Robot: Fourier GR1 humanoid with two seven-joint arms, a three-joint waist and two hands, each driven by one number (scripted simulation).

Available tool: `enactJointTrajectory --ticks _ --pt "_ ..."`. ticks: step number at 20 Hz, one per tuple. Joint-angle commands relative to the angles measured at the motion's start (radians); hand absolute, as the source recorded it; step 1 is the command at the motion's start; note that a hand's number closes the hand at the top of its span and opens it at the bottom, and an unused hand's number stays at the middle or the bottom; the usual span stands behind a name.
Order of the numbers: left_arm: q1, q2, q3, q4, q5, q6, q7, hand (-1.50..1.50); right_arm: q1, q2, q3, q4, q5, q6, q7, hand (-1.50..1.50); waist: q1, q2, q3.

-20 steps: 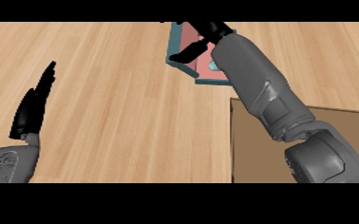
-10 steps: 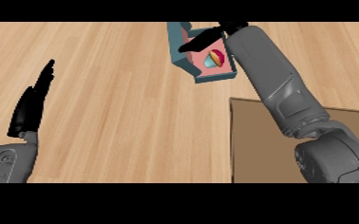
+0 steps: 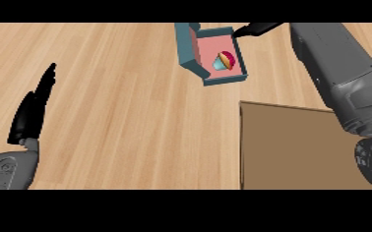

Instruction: Pick the cupcake from the tray and place it in the cardboard box

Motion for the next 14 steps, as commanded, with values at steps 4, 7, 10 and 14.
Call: enactJointTrajectory --ticks 4,7,10,14 --pt "0.011 -0.025 -0.027 -0.020 -0.018 0.012 0.004 0.00 0.063 -0.186 -0.019 0.007 -0.010 0.115 -0.025 -1.50 0.007 0.008 0.002" --pt "-0.007 0.009 -0.001 -0.009 0.004 -0.017 -0.012 0.00 0.101 -0.214 -0.013 0.003 -0.002 0.140 -0.068 -1.50 0.012 0.010 0.003" --pt "-0.037 -0.003 -0.011 -0.026 -0.004 -0.006 0.023 0.00 0.091 -0.273 -0.011 0.000 0.003 0.180 -0.066 -1.50 0.022 0.018 0.005" --pt "-0.028 -0.022 -0.023 -0.015 -0.014 0.005 0.013 0.00 0.121 -0.331 0.036 -0.005 0.051 0.254 -0.099 -1.50 0.025 0.021 0.005"
